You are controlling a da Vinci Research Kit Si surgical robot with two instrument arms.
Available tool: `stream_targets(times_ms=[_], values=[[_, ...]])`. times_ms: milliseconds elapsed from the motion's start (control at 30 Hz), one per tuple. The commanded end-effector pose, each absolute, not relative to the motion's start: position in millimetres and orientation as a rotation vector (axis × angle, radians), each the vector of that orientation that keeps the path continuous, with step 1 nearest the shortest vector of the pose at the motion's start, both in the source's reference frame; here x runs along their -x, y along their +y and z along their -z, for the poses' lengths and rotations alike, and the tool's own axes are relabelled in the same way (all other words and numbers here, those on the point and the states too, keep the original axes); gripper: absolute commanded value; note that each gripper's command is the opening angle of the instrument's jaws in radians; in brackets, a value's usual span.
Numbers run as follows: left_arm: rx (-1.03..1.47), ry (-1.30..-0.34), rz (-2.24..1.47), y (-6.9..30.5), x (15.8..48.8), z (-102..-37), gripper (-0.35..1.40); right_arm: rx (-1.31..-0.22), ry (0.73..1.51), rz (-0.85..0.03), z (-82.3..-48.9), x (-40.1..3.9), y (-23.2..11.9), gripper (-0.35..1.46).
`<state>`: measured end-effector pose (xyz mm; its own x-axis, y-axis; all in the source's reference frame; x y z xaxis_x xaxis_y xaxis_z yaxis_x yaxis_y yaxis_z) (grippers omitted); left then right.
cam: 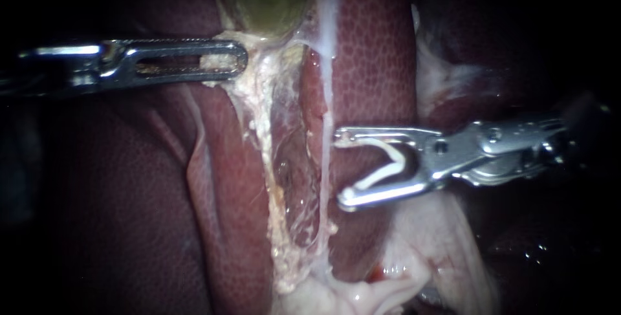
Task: Clipping first clip left tube
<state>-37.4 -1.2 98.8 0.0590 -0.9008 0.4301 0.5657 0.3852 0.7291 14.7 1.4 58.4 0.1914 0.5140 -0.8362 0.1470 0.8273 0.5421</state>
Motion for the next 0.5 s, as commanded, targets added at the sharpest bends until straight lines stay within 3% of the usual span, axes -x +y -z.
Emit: stream_targets(times_ms=[33, 267, 500], values=[[-0.418, -0.991, 1.16, -1.2, 37.5, -98.8, -0.35, -0.595, 1.371, -0.28, -59.0, -15.3, 1.1, 0.6], [-0.418, -0.991, 1.16, -1.3, 37.4, -98.9, -0.35, -0.632, 1.347, -0.278, -63.1, -19.0, -1.2, 0.6], [-0.417, -0.991, 1.16, -1.3, 37.4, -98.9, -0.35, -0.651, 1.333, -0.278, -64.8, -20.5, -2.2, 0.6]])
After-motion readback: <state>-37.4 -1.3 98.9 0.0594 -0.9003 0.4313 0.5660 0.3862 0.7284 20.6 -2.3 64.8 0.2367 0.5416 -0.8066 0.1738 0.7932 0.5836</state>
